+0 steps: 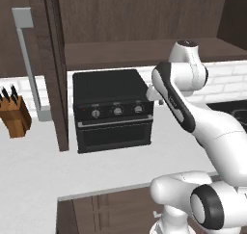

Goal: Pick up the bowls on the counter and stack them on top of one another in the open cabinet. Place the smaller bowl on top of the larger bowl.

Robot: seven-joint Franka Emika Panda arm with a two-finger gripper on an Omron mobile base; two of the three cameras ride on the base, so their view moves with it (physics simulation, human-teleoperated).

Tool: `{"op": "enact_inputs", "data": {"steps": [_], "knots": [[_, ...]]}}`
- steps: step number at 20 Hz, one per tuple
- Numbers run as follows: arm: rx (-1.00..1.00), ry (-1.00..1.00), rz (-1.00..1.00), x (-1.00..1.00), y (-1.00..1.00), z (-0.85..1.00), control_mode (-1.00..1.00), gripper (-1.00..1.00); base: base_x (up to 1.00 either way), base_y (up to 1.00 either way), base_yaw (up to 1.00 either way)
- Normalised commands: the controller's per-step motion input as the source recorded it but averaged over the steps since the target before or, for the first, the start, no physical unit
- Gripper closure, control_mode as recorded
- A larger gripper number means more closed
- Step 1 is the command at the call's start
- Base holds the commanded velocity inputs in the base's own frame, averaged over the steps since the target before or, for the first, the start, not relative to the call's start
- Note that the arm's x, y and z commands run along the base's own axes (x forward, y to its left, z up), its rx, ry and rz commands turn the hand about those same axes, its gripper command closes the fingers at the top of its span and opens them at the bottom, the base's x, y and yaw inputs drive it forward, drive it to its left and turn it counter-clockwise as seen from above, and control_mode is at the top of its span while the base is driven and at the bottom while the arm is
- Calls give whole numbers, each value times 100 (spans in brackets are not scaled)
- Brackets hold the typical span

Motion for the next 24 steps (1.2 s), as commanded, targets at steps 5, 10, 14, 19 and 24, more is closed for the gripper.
{"op": "enact_inputs", "data": {"steps": [5, 10, 14, 19, 24], "knots": [[0, -1, -3, -1, -44, -1, -100, -100, 0, 0, 0], [0, 0, -2, 8, -100, -6, -100, -100, 0, 0, 0], [0, 4, -3, 6, -100, -2, -100, -100, 0, 0, 0], [6, 7, 0, 15, -100, -17, -100, -100, 0, 0, 0], [1, 14, 7, 57, -75, -52, -100, -100, 0, 0, 0]]}}
